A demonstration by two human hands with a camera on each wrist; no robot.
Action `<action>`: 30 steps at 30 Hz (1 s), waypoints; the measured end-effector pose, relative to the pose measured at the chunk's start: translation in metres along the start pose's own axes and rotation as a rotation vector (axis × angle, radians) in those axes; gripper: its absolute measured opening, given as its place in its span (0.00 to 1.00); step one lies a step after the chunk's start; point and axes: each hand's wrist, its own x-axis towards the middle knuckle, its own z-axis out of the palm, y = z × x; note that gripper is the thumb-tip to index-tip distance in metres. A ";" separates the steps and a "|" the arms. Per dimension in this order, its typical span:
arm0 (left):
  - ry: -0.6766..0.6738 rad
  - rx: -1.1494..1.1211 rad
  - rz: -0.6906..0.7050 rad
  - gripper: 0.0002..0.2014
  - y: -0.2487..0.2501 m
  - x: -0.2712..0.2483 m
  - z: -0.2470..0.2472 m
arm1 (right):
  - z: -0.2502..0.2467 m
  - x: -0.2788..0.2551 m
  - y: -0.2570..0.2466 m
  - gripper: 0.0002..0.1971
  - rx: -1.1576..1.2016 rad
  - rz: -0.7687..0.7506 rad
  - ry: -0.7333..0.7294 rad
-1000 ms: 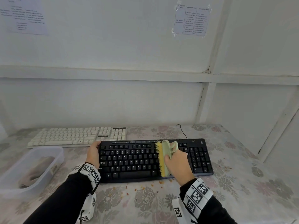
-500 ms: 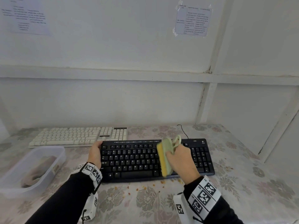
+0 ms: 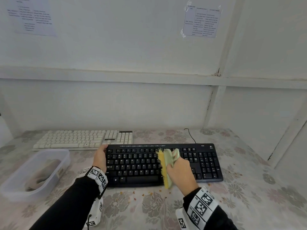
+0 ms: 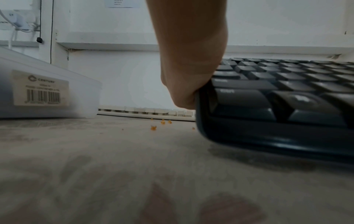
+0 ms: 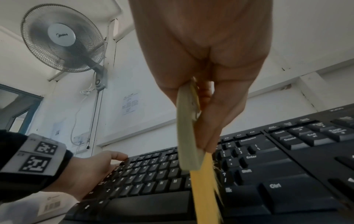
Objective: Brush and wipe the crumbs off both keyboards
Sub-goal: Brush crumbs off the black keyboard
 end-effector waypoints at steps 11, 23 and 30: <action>-0.003 0.022 0.014 0.16 -0.001 0.006 -0.004 | -0.020 -0.014 -0.006 0.16 0.027 0.023 -0.091; -0.032 -0.017 -0.012 0.17 -0.004 0.011 -0.004 | 0.015 0.008 -0.019 0.11 0.209 -0.190 0.171; -0.031 -0.030 -0.013 0.16 -0.005 0.016 -0.006 | 0.016 -0.001 -0.011 0.08 -0.035 -0.072 0.021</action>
